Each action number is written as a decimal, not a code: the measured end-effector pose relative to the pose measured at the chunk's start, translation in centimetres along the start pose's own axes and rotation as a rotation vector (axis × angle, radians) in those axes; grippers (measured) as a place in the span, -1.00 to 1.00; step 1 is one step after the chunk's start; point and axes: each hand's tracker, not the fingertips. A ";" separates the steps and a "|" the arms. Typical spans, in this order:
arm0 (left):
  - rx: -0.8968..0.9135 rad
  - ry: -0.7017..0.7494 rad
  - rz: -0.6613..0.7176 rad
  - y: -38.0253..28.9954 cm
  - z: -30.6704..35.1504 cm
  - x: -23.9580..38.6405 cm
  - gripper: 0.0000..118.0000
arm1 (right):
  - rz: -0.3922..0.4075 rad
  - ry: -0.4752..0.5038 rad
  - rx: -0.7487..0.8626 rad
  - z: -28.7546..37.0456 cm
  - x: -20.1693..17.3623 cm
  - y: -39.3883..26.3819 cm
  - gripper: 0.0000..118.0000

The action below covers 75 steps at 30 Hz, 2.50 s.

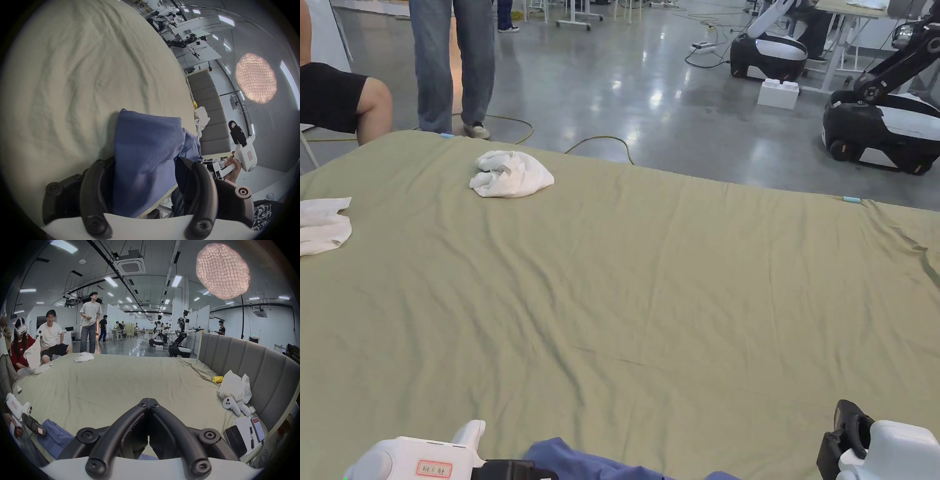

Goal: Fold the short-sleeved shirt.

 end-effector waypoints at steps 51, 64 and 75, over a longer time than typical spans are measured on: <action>-0.160 0.564 -0.428 -3.9 -12.7 25.5 -0.73 | -0.028 -0.017 -0.014 0.5 2.5 -0.8 -1.00; -0.140 0.444 -0.332 -5.2 -13.1 23.8 -0.46 | -0.033 -0.013 -0.032 0.4 2.5 -1.3 -1.00; -0.032 0.313 -0.283 -2.1 -8.2 22.8 -0.58 | -0.038 -0.017 -0.037 0.7 2.7 -1.3 -1.00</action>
